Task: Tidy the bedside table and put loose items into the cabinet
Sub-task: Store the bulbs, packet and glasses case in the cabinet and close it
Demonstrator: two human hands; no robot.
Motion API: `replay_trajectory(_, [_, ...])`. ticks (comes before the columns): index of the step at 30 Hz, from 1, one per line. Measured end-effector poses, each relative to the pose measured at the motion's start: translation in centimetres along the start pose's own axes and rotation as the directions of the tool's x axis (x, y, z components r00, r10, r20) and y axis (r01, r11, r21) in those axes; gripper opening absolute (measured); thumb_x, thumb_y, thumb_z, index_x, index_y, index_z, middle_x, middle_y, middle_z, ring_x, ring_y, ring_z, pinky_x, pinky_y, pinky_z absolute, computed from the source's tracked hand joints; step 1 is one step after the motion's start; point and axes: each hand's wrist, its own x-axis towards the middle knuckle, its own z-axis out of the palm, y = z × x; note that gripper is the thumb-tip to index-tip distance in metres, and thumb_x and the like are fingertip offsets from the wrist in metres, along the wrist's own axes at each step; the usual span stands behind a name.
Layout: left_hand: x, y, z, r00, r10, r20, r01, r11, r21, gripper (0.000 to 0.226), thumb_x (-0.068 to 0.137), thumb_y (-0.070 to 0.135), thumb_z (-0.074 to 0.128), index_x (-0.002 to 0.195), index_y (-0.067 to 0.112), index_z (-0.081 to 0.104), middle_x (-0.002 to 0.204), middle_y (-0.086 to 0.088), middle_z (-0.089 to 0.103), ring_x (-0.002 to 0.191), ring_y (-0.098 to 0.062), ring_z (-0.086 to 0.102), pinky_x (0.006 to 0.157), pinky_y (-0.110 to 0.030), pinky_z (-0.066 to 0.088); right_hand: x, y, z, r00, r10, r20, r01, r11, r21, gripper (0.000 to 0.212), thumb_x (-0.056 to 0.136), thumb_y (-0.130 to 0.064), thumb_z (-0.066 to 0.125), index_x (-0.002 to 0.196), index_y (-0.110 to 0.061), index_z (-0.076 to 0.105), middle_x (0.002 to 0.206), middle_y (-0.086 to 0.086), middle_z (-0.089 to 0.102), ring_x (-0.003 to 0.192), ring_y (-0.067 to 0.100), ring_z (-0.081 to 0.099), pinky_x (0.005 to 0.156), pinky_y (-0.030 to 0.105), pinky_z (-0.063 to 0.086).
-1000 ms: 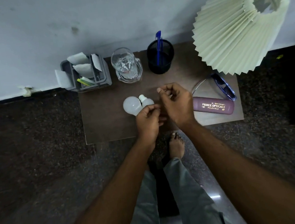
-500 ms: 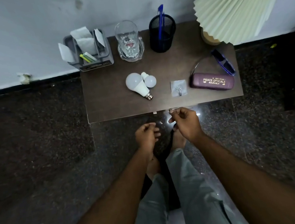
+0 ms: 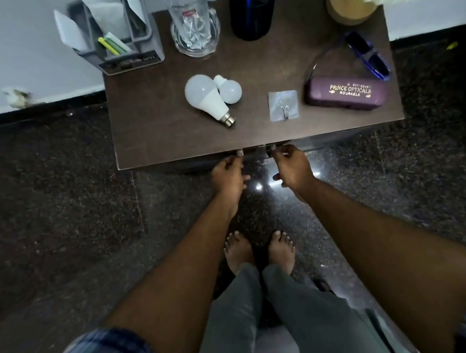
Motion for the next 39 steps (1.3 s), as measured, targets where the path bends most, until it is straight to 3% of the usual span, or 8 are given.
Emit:
replay_trajectory(3, [1.5,-1.4,1.0,0.999,0.037,-0.036,-0.038,0.999,-0.038,0.016,0.099,0.034,0.058,0.088,0.023,0.06,0.082,0.0,0.064,0.051,-0.013,0.056,0.047,-0.023,0.037,1.3,1.8,0.9,0.998,-0.068,0.006,0.068,0.996,0.066,0.035,0.103,-0.041,0.051,0.11,-0.009,0.063,0.107,0.022,0.069,0.093,0.041,0.069,0.07,0.04,0.041])
replay_trajectory(7, [3.2,-4.0,1.2,0.991,0.134,-0.002,-0.134,0.987,-0.086,0.023,0.099,0.044,0.056,0.093,0.025,0.069,0.077,0.002,0.064,0.049,-0.01,0.055,0.044,-0.02,0.037,1.9,3.8,1.6,0.988,-0.154,0.032,0.142,0.958,0.249,0.038,0.104,-0.04,0.05,0.1,-0.004,0.06,0.084,0.02,0.058,0.066,0.026,0.051,0.048,0.023,0.036])
replay_trajectory(13, [4.7,-6.0,1.7,0.937,0.346,-0.05,-0.349,0.921,-0.169,0.027,0.099,0.039,0.057,0.082,0.023,0.07,0.068,-0.002,0.06,0.048,-0.011,0.052,0.042,-0.018,0.036,4.1,4.9,2.2,0.95,-0.303,-0.077,0.312,0.9,0.306,0.028,0.098,-0.032,0.061,0.077,-0.017,0.07,0.06,0.0,0.059,0.06,0.023,0.049,0.062,0.039,0.039])
replay_trajectory(21, [4.8,-6.7,2.0,0.857,0.511,-0.073,-0.514,0.858,-0.026,0.036,0.103,0.038,0.049,0.075,0.02,0.062,0.058,-0.002,0.051,0.044,-0.015,0.047,0.042,-0.021,0.033,4.3,5.2,1.3,0.93,-0.367,-0.032,0.366,0.911,0.191,0.036,0.096,-0.039,0.059,0.072,-0.015,0.072,0.052,0.002,0.055,0.044,0.016,0.048,0.049,0.028,0.035])
replay_trajectory(25, [1.3,-6.9,0.3,0.919,0.394,0.002,-0.39,0.909,0.146,0.056,0.095,0.068,0.037,0.083,0.021,0.066,0.065,-0.005,0.065,0.049,-0.02,0.059,0.049,-0.023,0.041,1.5,4.3,-0.3,0.957,-0.252,0.14,0.248,0.968,0.044,0.036,0.095,-0.045,0.053,0.086,-0.014,0.068,0.071,0.009,0.065,0.059,0.028,0.061,0.059,0.037,0.047])
replay_trajectory(29, [-2.7,-6.5,-3.0,0.975,0.218,0.053,-0.222,0.906,0.36,0.102,0.054,0.105,0.027,0.088,0.02,0.071,0.077,-0.01,0.075,0.064,-0.027,0.07,0.063,-0.033,0.052,-3.1,3.9,-2.5,0.937,-0.149,0.316,0.148,0.989,0.026,0.08,0.068,-0.086,0.047,0.116,-0.024,0.065,0.102,0.007,0.067,0.083,0.026,0.066,0.065,0.035,0.051])
replay_trajectory(32, [-4.6,-6.0,-5.0,0.991,0.074,0.109,-0.118,0.869,0.48,0.102,0.048,0.104,0.037,0.094,0.019,0.07,0.081,-0.011,0.072,0.073,-0.031,0.069,0.069,-0.036,0.049,-5.1,4.4,-3.1,0.945,-0.078,0.317,0.107,0.991,-0.076,0.102,0.055,-0.102,0.042,0.125,-0.03,0.06,0.117,0.007,0.066,0.102,0.03,0.064,0.076,0.038,0.049])
replay_trajectory(39, [-5.4,-6.0,-6.5,0.995,-0.013,0.101,-0.037,0.879,0.476,0.058,0.075,0.059,0.066,0.108,0.011,0.063,0.088,-0.01,0.062,0.076,-0.026,0.062,0.063,-0.032,0.049,-7.4,4.9,-3.7,0.969,-0.016,0.245,0.071,0.973,-0.22,0.044,0.094,-0.056,0.052,0.101,-0.014,0.059,0.091,0.011,0.057,0.073,0.025,0.052,0.07,0.035,0.042])
